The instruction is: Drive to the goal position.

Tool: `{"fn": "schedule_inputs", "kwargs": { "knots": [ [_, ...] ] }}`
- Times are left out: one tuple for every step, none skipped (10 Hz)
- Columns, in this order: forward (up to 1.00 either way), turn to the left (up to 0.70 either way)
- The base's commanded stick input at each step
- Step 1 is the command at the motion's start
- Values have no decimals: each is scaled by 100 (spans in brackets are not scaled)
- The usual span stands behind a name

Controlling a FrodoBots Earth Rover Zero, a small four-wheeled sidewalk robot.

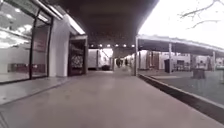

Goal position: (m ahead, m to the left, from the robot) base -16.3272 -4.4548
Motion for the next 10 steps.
{"fn": "schedule_inputs", "kwargs": {
  "knots": [
    [70,0],
    [70,0],
    [70,0],
    [70,0],
    [70,0],
    [70,0],
    [70,0],
    [70,0],
    [70,0],
    [70,0]
  ]
}}
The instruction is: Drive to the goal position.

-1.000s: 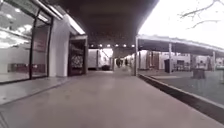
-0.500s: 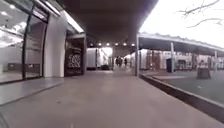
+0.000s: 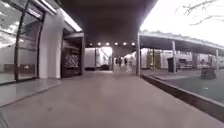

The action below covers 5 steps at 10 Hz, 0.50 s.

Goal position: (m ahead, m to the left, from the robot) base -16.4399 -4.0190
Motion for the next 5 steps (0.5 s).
{"fn": "schedule_inputs", "kwargs": {
  "knots": [
    [70,0],
    [70,0],
    [70,0],
    [70,0],
    [70,0]
  ]
}}
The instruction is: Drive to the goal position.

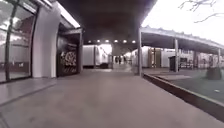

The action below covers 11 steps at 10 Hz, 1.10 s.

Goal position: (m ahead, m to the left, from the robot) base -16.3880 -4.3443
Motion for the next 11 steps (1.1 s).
{"fn": "schedule_inputs", "kwargs": {
  "knots": [
    [70,0],
    [70,0],
    [70,0],
    [70,0],
    [70,0],
    [0,0],
    [0,0],
    [0,0],
    [0,0],
    [0,0],
    [0,35]
  ]
}}
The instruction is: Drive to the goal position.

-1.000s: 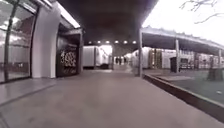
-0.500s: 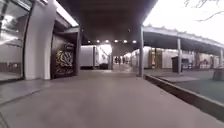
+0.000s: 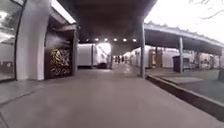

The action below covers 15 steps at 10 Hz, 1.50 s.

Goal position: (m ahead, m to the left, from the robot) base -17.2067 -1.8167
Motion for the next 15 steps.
{"fn": "schedule_inputs", "kwargs": {
  "knots": [
    [0,70],
    [0,70],
    [0,70],
    [0,70],
    [0,70],
    [0,70],
    [0,70],
    [0,70],
    [0,70],
    [0,70],
    [0,70],
    [0,70],
    [0,70],
    [0,70],
    [0,70]
  ]
}}
